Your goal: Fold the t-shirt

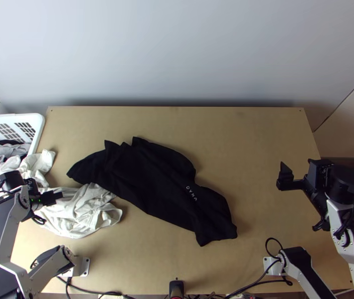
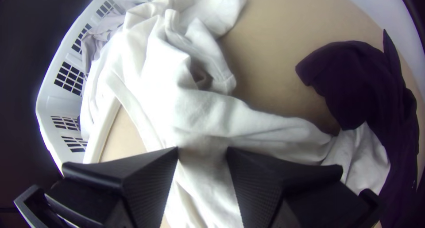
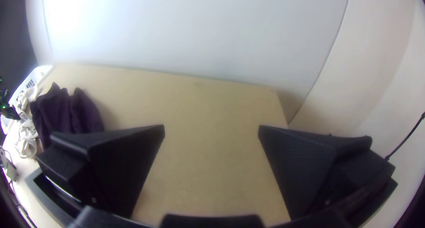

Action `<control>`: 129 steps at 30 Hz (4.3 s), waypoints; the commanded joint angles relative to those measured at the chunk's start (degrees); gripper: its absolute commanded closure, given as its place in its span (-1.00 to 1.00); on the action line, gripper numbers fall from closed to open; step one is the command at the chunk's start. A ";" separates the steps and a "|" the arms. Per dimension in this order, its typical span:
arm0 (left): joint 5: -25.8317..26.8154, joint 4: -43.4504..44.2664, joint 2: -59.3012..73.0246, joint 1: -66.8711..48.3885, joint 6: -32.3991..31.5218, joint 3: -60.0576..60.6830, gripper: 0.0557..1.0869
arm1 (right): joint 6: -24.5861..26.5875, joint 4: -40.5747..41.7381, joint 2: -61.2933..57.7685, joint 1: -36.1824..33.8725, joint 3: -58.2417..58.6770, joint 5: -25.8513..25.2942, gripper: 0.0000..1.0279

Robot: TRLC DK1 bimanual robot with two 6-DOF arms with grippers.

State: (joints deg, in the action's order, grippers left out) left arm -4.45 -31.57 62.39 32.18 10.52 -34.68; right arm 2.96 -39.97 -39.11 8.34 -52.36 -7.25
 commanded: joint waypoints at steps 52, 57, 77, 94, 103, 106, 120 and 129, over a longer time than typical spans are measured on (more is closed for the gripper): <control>-4.17 48.45 24.80 19.67 -2.09 -29.92 0.92 | -0.32 -7.41 6.33 -0.43 3.67 0.30 -0.92; -2.93 46.69 26.55 17.47 -2.26 -24.83 -0.04 | -0.24 -7.41 5.98 -0.43 3.49 0.39 -0.92; -2.58 -5.96 3.18 -14.34 -8.94 -25.79 -0.90 | -0.15 -9.08 -2.11 2.47 -2.66 0.39 -0.91; -0.12 -21.69 3.53 -42.99 -15.45 -25.88 -0.89 | -0.85 -12.24 -5.36 7.04 -6.62 7.60 -0.91; -0.12 -20.72 13.37 -48.71 -19.23 -25.27 -0.72 | -0.50 -13.30 -5.45 7.13 -6.62 7.60 -0.91; -0.12 -18.96 15.39 -48.80 -19.84 -25.27 -0.72 | -0.50 -13.91 -5.45 7.13 -6.62 7.60 -0.91; -1.00 -9.82 24.80 -47.04 -18.17 -26.14 -0.41 | 2.22 -15.41 -5.18 7.04 -7.23 7.51 -0.91; -2.06 -7.36 25.76 -46.25 -17.73 -25.88 0.92 | 3.10 -14.53 -5.80 8.10 -6.00 7.60 -0.91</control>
State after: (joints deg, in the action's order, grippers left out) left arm -5.61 -40.53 87.00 -14.76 -7.68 -60.53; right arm 5.10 -55.35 -44.42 15.40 -59.40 0.40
